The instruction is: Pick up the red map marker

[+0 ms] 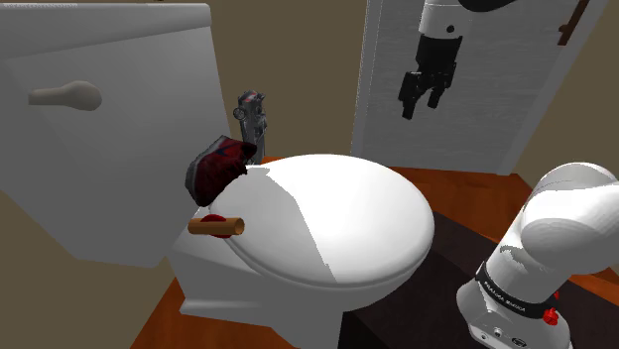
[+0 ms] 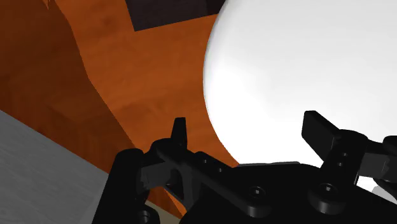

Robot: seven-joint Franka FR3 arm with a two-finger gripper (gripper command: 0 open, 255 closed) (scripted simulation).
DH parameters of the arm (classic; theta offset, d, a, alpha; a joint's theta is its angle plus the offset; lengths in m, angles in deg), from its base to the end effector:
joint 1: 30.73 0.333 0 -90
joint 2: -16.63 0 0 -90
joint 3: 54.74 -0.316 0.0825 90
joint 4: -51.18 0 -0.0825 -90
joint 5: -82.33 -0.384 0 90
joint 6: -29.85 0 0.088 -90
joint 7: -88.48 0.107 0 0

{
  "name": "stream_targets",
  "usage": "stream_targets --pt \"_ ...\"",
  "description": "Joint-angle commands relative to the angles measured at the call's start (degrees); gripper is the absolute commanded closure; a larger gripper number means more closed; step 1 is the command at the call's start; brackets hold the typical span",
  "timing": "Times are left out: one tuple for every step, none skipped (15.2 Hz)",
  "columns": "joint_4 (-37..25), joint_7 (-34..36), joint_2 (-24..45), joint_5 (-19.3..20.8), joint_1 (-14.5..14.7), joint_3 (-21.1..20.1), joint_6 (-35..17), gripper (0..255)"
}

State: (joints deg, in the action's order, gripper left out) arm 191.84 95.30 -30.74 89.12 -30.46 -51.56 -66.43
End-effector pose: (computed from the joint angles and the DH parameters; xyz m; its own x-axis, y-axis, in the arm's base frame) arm 0.3043 -0.0310 0.5656 0.9883 -0.1402 0.0599 -0.1443 -0.9870 0.0708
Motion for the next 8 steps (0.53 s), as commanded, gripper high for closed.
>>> stream_targets --pt "0.00 0.00 0.00 0.00 0.00 0.00 0.00 0" --pt "2.81 2.26 -2.80 -0.96 0.11 -1.19 -1.86 0" --pt "5.53 4.54 -5.53 -1.97 0.25 -2.50 -3.71 0" --pt "8.17 6.85 -8.18 -3.04 0.46 -3.91 -5.58 0" --pt "10.72 9.22 -10.75 -4.14 0.77 -5.43 -7.45 0" --pt "13.17 11.65 -13.22 -5.31 1.14 -7.09 -9.33 0" --pt "15.51 14.13 -15.56 -6.56 1.59 -8.91 -11.23 0" --pt "17.73 16.70 -17.75 -7.86 2.14 -10.89 -13.16 0"
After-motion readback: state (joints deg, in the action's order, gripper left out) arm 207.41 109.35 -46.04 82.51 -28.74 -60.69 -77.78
